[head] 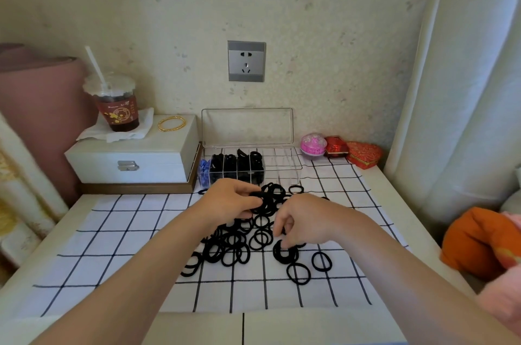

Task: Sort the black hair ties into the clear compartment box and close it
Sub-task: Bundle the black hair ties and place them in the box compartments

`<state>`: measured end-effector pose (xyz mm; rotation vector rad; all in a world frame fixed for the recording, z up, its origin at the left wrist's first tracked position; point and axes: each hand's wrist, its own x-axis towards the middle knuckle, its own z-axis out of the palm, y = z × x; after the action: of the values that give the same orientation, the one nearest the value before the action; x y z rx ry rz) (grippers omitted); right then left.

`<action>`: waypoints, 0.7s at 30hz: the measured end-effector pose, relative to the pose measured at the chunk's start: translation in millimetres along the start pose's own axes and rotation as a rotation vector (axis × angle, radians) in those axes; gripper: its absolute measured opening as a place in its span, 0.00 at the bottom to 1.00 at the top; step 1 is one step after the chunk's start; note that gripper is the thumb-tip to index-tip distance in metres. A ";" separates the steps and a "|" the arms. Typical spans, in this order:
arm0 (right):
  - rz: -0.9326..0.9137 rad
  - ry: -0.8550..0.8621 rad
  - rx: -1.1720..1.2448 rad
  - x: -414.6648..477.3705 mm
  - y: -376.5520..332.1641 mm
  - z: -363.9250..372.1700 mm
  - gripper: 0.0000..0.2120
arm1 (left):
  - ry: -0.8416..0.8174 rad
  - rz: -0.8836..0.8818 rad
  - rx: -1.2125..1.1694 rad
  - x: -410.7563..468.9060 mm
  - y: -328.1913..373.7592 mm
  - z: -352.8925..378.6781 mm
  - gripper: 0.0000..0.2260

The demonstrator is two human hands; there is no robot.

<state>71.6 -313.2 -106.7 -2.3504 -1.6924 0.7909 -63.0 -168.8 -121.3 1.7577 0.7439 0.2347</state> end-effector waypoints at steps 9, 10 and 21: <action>-0.031 0.053 -0.269 6.2 -10.3 11.4 0.05 | -0.039 0.007 -0.002 -0.1 -0.9 0.9 0.15; -0.029 0.032 -0.260 5.9 -10.2 11.3 0.05 | -0.045 0.010 -0.001 -0.5 -0.8 0.6 0.15; -0.003 0.308 0.564 -6.2 -5.4 -17.6 0.03 | 0.016 0.020 0.065 3.4 -2.3 0.0 0.15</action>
<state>74.2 -313.7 -87.4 -1.9534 -1.1584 0.7369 -61.2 -166.5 -124.1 1.8277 0.7531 0.2406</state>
